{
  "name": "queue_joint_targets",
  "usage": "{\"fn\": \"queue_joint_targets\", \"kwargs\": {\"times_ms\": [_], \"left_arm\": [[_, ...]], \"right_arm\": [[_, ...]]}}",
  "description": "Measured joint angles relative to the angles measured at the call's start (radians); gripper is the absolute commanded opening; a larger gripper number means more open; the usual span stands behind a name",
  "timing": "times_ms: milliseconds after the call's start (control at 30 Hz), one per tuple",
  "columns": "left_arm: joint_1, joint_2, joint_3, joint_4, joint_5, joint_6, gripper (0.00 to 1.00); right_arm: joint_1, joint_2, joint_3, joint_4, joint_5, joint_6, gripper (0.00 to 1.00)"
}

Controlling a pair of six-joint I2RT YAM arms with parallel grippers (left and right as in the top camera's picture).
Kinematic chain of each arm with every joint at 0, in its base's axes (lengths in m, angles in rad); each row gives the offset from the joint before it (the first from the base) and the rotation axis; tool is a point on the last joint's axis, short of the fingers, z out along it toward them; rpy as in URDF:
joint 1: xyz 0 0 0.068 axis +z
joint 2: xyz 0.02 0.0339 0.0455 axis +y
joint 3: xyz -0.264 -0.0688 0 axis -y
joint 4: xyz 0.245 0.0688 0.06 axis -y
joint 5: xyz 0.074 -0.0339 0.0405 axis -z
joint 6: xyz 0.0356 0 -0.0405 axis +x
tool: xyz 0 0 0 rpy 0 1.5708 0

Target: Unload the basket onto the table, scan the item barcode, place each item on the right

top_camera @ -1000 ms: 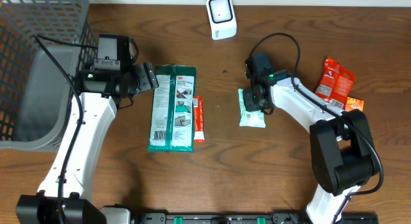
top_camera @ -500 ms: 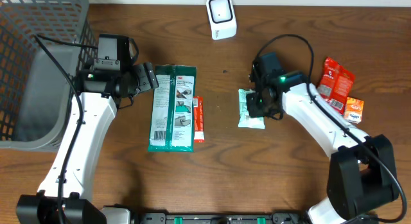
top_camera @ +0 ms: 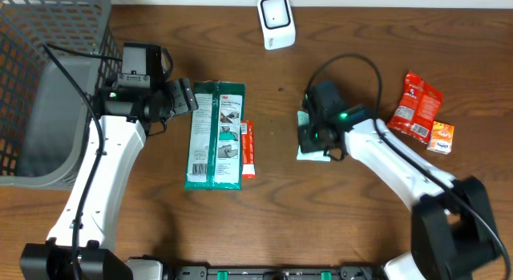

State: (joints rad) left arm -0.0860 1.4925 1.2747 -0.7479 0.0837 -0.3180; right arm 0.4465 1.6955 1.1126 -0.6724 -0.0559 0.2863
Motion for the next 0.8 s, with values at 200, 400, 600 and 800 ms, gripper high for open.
{"fn": "queue_joint_targets", "kwargs": {"times_ms": [200, 400, 600, 800], "left_arm": [[0.0, 0.0, 0.0, 0.0, 0.0, 0.0, 0.84], [0.0, 0.0, 0.0, 0.0, 0.0, 0.0, 0.84], [0.0, 0.0, 0.0, 0.0, 0.0, 0.0, 0.84], [0.0, 0.0, 0.0, 0.0, 0.0, 0.0, 0.84]], "right_arm": [[-0.001, -0.063, 0.034, 0.072, 0.045, 0.0, 0.01], [-0.001, 0.041, 0.034, 0.14, 0.088, -0.001, 0.02], [-0.001, 0.198, 0.032, 0.236, 0.096, -0.001, 0.08], [-0.026, 0.176, 0.038, 0.233, 0.095, -0.014, 0.23]]}}
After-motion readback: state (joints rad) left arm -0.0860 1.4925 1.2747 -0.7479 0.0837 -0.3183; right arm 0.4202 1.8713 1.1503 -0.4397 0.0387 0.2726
